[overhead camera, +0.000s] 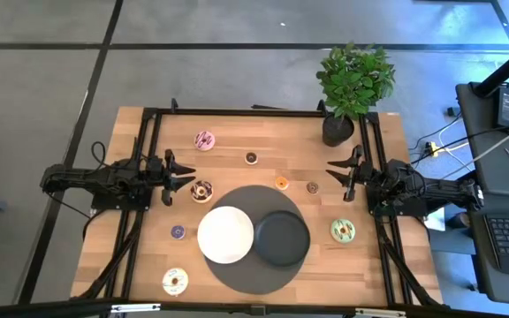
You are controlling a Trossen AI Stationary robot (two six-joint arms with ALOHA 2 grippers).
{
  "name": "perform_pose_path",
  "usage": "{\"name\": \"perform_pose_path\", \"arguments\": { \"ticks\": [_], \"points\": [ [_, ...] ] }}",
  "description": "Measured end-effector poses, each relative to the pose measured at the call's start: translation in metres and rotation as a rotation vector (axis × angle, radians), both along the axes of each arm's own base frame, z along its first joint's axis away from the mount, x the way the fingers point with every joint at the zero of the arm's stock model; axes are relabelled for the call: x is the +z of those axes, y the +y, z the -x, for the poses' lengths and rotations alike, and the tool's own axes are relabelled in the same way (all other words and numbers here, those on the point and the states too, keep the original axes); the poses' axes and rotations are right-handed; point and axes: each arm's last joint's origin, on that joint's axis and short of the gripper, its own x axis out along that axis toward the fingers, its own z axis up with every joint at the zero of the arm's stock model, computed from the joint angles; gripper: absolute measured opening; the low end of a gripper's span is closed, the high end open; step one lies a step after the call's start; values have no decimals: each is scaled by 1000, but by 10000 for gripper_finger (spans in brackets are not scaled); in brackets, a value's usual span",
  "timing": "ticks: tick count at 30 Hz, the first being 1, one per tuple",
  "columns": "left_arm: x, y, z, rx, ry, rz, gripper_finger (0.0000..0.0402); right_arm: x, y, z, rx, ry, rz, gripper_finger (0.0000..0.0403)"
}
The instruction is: Pick & Place donuts
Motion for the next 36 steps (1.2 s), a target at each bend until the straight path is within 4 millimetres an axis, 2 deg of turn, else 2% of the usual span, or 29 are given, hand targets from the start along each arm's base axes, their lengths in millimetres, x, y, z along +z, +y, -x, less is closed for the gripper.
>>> {"name": "perform_pose_path", "arguments": {
  "ticks": [31, 36],
  "points": [
    [0, 0, 0, 0, 0, 0, 116, 0, 0, 0, 0, -1, -4, 122],
    [0, 0, 0, 15, -2, 1, 116, 0, 0, 0, 8, -41, -156, 122]
  ]
}}
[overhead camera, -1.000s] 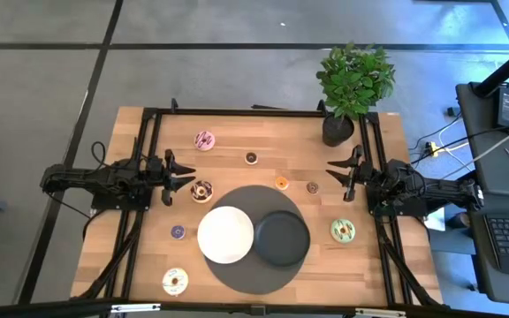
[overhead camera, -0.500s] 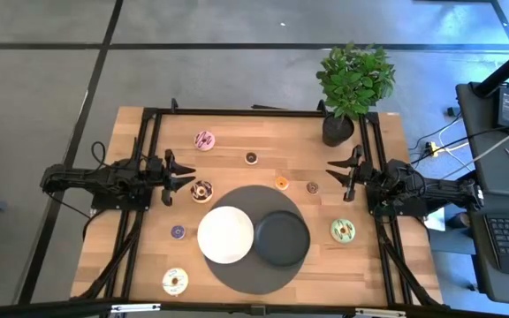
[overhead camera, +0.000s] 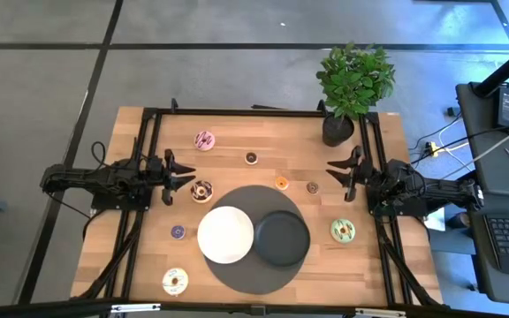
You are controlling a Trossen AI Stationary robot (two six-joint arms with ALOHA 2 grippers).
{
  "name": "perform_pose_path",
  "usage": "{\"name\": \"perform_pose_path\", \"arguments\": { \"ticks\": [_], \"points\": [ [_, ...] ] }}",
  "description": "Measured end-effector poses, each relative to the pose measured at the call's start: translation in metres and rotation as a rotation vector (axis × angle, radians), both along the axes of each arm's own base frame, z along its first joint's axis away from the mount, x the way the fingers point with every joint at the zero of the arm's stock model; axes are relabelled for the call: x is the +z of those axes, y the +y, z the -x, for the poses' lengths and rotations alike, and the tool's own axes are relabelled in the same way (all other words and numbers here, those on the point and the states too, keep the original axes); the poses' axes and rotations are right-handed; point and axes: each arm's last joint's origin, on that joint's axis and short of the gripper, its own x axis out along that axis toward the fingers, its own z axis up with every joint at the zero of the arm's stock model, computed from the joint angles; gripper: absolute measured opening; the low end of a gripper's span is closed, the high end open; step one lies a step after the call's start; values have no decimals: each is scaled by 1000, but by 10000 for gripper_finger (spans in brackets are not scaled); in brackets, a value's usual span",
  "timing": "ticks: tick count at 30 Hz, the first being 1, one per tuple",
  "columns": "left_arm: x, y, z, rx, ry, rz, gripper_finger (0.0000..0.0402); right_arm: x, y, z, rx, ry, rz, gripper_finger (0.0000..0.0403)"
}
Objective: Pick & Place donuts
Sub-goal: Put the small brown donut on the black plate
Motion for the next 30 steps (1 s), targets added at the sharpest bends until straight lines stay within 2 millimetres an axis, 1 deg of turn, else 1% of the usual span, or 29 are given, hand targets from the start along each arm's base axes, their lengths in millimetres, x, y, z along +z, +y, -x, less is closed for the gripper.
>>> {"name": "perform_pose_path", "arguments": {
  "ticks": [5, 10, 13, 18, 24, 27, 30],
  "points": [
    [0, 0, 0, 0, 1, -7, 116, 0, 0, 0, 14, -66, -261, 122],
    [1, 0, 0, 2, -6, -8, 116, 0, 0, 0, 14, -67, -293, 122],
    [2, 0, 0, 1, -22, -8, 116, -1, -1, 0, -24, -86, -353, 122],
    [7, 0, 1, 2, -74, -6, 116, 0, -1, 0, -30, -76, -304, 122],
    [10, 0, 1, 2, -102, -5, 116, 0, -2, 0, -54, -81, -303, 124],
    [10, 0, 1, 2, -102, -5, 116, 0, -2, 0, -55, -81, -303, 139],
    [10, 0, 1, 2, -102, -5, 116, 0, -2, 0, -55, -80, -300, 169]
  ]
}}
